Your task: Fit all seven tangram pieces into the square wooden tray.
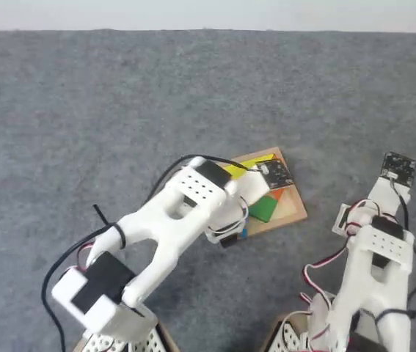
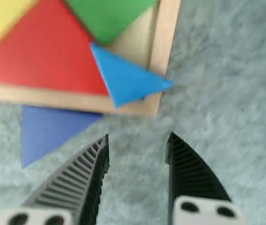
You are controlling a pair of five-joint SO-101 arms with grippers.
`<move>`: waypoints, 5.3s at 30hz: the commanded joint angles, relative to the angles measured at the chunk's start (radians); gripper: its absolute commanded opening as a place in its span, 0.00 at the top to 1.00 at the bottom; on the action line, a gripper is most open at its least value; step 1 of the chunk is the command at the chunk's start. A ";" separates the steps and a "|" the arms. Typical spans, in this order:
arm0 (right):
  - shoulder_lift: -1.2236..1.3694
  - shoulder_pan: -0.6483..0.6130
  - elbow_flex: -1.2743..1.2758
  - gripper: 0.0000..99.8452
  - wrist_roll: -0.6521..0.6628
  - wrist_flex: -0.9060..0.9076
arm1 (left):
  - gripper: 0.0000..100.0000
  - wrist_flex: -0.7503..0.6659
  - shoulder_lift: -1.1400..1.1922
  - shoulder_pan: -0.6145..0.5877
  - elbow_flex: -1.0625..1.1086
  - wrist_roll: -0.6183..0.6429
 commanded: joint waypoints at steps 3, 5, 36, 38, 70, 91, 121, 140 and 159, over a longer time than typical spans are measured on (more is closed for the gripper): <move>0.064 0.012 -0.006 0.90 0.014 -0.065 | 0.81 -0.048 0.072 0.021 -0.101 0.021; 0.079 0.012 -0.020 0.90 0.014 -0.064 | 0.81 -0.051 0.121 0.021 -0.133 0.021; 0.105 0.010 -0.028 0.90 0.014 -0.070 | 0.81 -0.094 0.207 -0.072 -0.297 -0.025; 0.105 0.010 -0.028 0.90 0.014 -0.070 | 0.81 -0.121 0.207 -0.072 -0.297 -0.003; 0.105 -0.016 -0.026 0.90 0.015 -0.070 | 0.81 -0.172 0.206 0.087 -0.174 0.117; 0.105 -0.018 -0.026 0.90 0.015 -0.067 | 0.81 -0.127 0.195 -0.023 -0.240 0.032; 0.105 -0.039 -0.025 0.90 0.015 -0.062 | 0.81 -0.192 0.241 -0.057 -0.272 0.032; 0.096 -0.038 -0.026 0.90 0.008 -0.062 | 0.81 -0.170 0.189 -0.247 -0.263 -0.032; 0.096 -0.036 -0.026 0.90 0.009 -0.064 | 0.81 -0.098 0.072 -0.084 -0.179 0.008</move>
